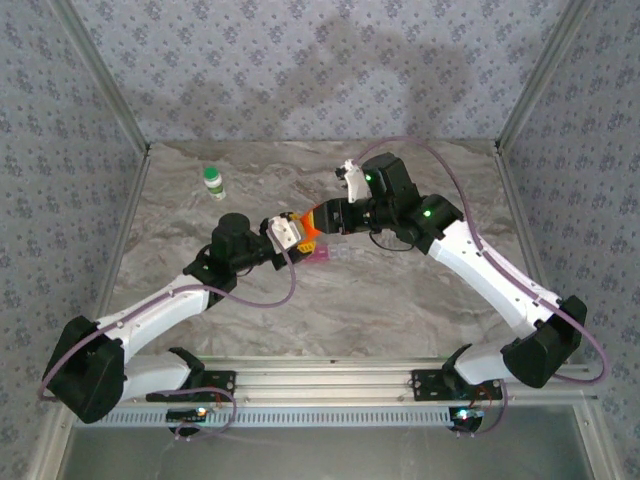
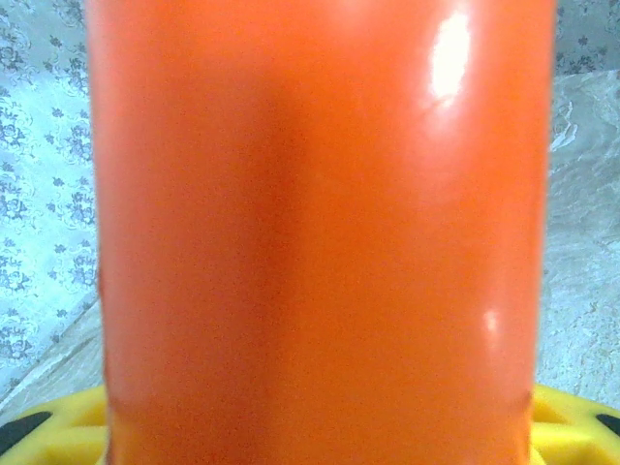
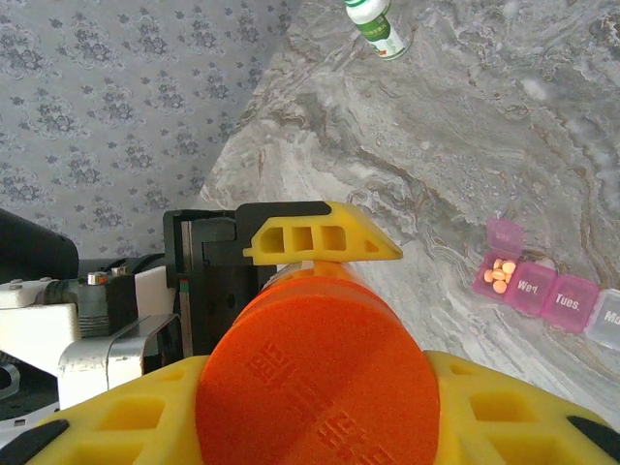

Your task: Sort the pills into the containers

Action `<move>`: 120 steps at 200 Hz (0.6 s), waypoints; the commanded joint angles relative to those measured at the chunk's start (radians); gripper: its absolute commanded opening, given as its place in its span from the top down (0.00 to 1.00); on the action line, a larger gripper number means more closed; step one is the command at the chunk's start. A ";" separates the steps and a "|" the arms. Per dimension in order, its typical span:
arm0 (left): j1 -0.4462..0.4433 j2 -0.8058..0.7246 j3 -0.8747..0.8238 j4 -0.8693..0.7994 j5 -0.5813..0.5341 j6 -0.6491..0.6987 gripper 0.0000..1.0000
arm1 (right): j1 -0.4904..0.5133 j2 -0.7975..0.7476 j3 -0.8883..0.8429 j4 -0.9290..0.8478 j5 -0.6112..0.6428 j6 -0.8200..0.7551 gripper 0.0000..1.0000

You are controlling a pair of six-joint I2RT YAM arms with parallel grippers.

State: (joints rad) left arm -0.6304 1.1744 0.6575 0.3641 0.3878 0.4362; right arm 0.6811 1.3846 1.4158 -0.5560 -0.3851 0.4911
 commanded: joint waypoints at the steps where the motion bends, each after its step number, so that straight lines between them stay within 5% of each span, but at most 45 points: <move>1: -0.055 -0.022 0.014 0.143 0.152 0.075 1.00 | -0.029 0.024 -0.006 0.062 0.105 0.010 0.55; 120: -0.054 -0.021 0.019 0.133 0.154 0.072 1.00 | -0.031 0.025 0.002 0.058 0.144 -0.007 0.42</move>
State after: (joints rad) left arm -0.6827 1.1744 0.6575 0.3931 0.4805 0.4870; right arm 0.6586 1.3952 1.4162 -0.4889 -0.3027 0.4904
